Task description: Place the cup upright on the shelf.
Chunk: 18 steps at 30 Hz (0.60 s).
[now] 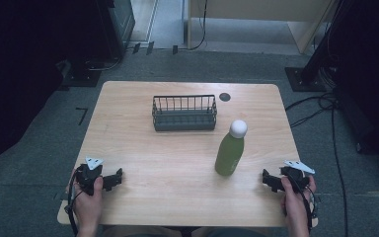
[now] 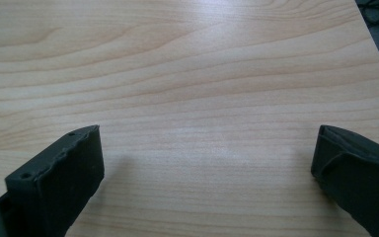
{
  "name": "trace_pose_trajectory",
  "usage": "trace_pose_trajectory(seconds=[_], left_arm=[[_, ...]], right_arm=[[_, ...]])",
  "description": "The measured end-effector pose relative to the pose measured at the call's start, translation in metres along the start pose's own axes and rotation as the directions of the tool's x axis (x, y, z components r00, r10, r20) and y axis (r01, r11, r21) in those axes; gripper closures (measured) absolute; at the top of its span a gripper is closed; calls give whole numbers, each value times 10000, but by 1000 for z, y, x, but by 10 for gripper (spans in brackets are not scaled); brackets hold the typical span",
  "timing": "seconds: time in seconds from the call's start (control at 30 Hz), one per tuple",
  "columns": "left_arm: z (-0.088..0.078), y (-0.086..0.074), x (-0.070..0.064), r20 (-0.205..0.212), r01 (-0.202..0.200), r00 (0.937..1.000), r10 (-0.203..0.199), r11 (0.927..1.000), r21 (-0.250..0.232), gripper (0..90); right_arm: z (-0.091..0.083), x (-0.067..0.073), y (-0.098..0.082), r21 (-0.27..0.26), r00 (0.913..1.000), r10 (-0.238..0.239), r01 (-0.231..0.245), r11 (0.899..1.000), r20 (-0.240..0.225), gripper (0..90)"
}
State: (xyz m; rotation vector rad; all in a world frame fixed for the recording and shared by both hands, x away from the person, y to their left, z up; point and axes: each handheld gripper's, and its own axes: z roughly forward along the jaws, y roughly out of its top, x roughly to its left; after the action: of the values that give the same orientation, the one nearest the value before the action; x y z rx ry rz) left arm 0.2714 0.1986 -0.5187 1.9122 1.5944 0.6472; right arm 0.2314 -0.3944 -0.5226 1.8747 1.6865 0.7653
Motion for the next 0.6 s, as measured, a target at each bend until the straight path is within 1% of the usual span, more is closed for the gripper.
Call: trace_pose_trajectory(seconds=[0.07,0.1,0.23,0.4,0.5,0.6], left_arm=[[0,0,0,-4,-3,10000,3,10000,0,0],[0,0,0,-2,-17,10000,17,10000,10,0],[0,0,0,-4,-16,10000,16,10000,1,0],[0,0,0,-6,-16,10000,16,10000,4,0],[0,0,0,-5,-17,10000,17,10000,6,0],[0,0,0,-6,-17,10000,17,10000,8,0]], right_arm=[[-2,-1,1,-82,9999,132,-132,9999,-69,0],[-3,-2,1,-107,9996,282,-283,9995,-75,0],[-10,0,4,-292,9992,201,-210,9994,-334,0],[-17,10,7,-274,9985,64,-79,9996,-540,0],[-21,15,9,-363,9974,-99,73,9993,-712,0],[-26,20,12,-477,9967,-191,153,9987,-788,0]])
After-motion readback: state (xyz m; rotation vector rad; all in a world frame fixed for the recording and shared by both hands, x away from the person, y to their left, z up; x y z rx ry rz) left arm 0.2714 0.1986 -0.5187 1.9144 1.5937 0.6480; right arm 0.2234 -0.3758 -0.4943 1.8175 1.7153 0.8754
